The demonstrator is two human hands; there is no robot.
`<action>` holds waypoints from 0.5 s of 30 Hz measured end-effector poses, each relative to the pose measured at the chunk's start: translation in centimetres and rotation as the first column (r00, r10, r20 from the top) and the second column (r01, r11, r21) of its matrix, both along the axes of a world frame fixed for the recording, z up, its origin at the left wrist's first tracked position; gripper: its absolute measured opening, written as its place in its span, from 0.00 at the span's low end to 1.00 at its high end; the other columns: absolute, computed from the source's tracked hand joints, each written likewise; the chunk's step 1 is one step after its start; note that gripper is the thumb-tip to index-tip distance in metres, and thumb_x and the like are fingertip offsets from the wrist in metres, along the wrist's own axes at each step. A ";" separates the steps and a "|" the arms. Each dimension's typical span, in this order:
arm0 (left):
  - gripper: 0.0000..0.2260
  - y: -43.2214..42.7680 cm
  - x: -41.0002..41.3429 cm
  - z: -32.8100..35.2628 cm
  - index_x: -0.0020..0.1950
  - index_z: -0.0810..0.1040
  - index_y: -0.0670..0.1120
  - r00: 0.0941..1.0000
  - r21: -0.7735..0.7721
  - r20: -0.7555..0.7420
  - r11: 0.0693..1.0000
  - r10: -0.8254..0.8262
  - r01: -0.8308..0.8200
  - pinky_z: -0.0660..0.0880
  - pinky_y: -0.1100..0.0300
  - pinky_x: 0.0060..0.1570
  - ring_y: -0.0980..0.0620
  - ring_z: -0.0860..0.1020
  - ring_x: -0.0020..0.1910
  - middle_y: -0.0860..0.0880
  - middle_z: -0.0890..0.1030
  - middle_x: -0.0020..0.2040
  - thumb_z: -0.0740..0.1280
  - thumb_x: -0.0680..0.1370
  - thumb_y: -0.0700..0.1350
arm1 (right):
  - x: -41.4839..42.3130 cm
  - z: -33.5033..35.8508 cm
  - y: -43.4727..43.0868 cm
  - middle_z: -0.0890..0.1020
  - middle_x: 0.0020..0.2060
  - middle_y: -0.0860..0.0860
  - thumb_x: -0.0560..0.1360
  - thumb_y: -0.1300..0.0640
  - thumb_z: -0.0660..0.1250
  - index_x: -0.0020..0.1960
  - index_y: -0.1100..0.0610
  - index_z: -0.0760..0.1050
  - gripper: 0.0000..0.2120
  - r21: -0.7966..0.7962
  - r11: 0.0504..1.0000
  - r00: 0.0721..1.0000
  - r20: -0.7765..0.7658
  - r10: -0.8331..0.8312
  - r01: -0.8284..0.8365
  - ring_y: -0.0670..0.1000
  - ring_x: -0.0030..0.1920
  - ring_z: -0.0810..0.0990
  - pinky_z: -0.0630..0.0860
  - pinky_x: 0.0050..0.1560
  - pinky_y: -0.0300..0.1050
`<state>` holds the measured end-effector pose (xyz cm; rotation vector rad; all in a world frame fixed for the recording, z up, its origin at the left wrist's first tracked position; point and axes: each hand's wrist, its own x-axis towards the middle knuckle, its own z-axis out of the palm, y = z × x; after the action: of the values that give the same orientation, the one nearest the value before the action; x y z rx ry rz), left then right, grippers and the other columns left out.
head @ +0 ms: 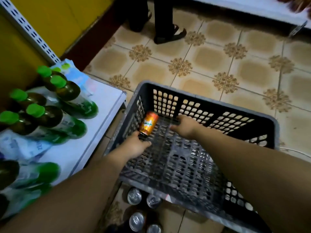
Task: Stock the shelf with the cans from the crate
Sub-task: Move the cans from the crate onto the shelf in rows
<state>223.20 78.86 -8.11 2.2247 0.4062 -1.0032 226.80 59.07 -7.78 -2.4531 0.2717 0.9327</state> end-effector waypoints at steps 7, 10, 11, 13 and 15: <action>0.27 0.4 2.7 -8.3 0.73 0.61 0.47 0.985 -0.037 -0.058 0.985 0.164 -0.167 0.65 0.59 0.50 0.49 0.69 0.51 0.46 0.72 0.65 0.67 0.77 0.51 | 4.8 -9.5 4.4 0.71 0.68 0.60 0.78 0.47 0.65 0.74 0.63 0.60 0.31 0.063 0.998 1.000 -0.002 -0.024 0.024 0.58 0.66 0.72 0.69 0.63 0.46; 0.30 0.6 3.3 -10.6 0.74 0.59 0.46 0.981 -0.023 -0.068 0.983 0.183 -0.185 0.67 0.58 0.51 0.46 0.71 0.57 0.45 0.70 0.68 0.68 0.76 0.50 | 6.1 -13.2 6.2 0.72 0.68 0.60 0.76 0.48 0.68 0.75 0.60 0.57 0.34 0.125 0.990 0.997 0.006 -0.072 0.071 0.59 0.65 0.73 0.70 0.66 0.51; 0.32 0.8 3.3 -11.4 0.75 0.57 0.46 0.981 -0.014 -0.073 0.983 0.181 -0.182 0.68 0.56 0.54 0.44 0.71 0.62 0.45 0.69 0.69 0.69 0.76 0.49 | 6.1 -14.1 6.7 0.69 0.70 0.61 0.75 0.48 0.69 0.77 0.58 0.53 0.39 0.146 0.984 0.995 -0.007 -0.104 0.104 0.60 0.66 0.71 0.69 0.67 0.52; 0.33 1.1 3.4 -12.7 0.75 0.57 0.44 0.982 -0.017 -0.082 0.985 0.170 -0.172 0.69 0.54 0.59 0.42 0.70 0.65 0.44 0.69 0.70 0.70 0.75 0.47 | 6.1 -15.2 7.2 0.61 0.73 0.62 0.73 0.48 0.72 0.79 0.54 0.48 0.44 0.157 0.976 0.989 -0.011 -0.151 0.151 0.62 0.69 0.67 0.66 0.69 0.52; 0.32 1.2 3.4 -13.6 0.73 0.61 0.43 0.979 -0.041 -0.089 0.982 0.181 -0.185 0.71 0.53 0.60 0.42 0.73 0.62 0.43 0.73 0.66 0.72 0.73 0.45 | 5.8 -16.0 7.1 0.61 0.72 0.61 0.72 0.49 0.73 0.77 0.56 0.52 0.42 0.186 0.954 0.971 0.011 -0.239 0.233 0.62 0.69 0.67 0.67 0.69 0.53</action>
<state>226.64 80.10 -21.70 2.0635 0.6069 -0.9999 232.64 66.17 -23.74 -2.2073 0.4370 0.7760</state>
